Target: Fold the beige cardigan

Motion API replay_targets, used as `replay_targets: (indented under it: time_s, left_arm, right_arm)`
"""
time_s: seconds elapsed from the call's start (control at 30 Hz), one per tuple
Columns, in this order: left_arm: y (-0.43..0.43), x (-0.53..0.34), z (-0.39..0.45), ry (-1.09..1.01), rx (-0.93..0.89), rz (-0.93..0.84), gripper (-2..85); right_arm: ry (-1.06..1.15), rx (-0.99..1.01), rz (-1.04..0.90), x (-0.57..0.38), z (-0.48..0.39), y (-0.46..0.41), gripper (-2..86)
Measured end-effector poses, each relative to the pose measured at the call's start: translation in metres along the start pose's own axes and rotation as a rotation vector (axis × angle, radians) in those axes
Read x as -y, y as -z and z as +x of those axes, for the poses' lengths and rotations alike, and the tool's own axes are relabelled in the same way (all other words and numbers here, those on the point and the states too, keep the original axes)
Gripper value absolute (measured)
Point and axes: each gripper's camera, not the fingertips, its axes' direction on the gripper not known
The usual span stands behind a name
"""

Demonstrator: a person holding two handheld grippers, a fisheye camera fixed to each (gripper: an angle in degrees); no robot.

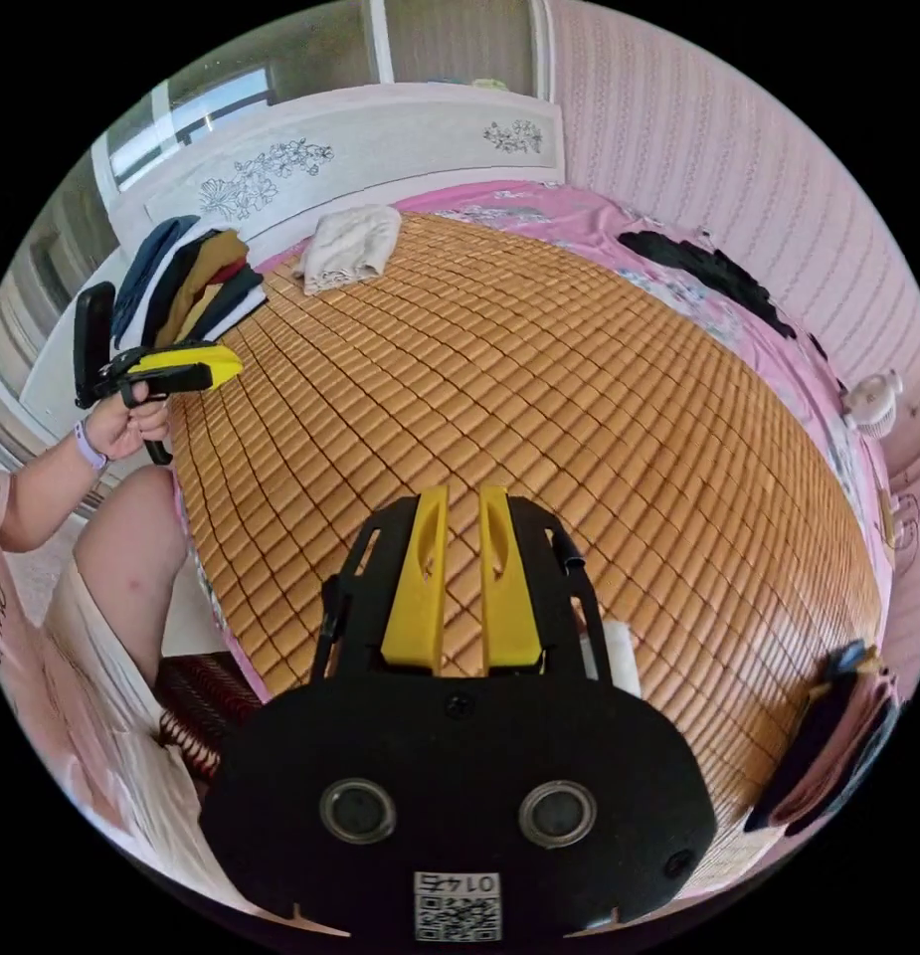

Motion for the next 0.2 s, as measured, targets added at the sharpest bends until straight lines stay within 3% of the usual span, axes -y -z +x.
replay_targets:
  time_s: [0.07,0.2]
  left_arm:
    - [-0.034,0.007,0.054,-0.114,-0.205,-0.084,-0.7]
    - [-0.087,0.022,0.141,-0.268,-0.311,-0.139,0.1]
  right_arm:
    - [-0.11,-0.105,0.007,-0.063,0.024,0.043,6.1]
    - [-0.365,-0.361,0.073,-0.186,0.073,0.135,7.3]
